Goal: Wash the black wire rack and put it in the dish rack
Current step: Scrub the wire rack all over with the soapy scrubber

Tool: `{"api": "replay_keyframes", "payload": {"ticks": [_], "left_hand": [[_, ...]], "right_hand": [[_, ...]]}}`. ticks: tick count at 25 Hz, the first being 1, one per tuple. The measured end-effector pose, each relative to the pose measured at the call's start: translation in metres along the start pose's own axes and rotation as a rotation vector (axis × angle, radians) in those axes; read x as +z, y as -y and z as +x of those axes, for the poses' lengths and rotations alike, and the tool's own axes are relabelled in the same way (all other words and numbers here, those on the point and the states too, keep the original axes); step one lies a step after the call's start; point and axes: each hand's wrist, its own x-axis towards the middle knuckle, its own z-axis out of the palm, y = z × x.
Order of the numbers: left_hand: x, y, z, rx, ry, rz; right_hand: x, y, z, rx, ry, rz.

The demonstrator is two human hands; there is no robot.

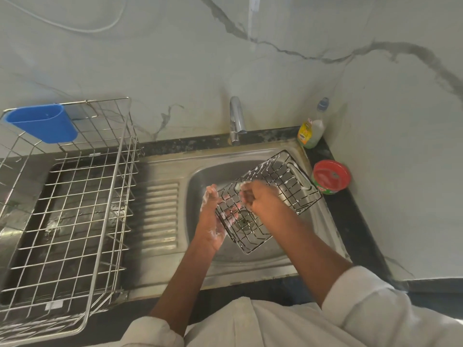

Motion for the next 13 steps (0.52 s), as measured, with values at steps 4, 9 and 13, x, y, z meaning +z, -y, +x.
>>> {"api": "replay_keyframes", "payload": {"ticks": [4, 9, 13], "left_hand": [[0.0, -0.005, 0.006, 0.026, 0.007, 0.008], [-0.005, 0.001, 0.0, 0.026, -0.012, 0.028], [-0.002, -0.008, 0.004, 0.037, -0.048, -0.019]], "right_hand": [[-0.007, -0.004, 0.006, -0.228, -0.032, 0.076], [-0.009, -0.008, 0.023, -0.121, -0.096, -0.001], [-0.013, 0.006, 0.021, -0.236, -0.015, 0.142]]}}
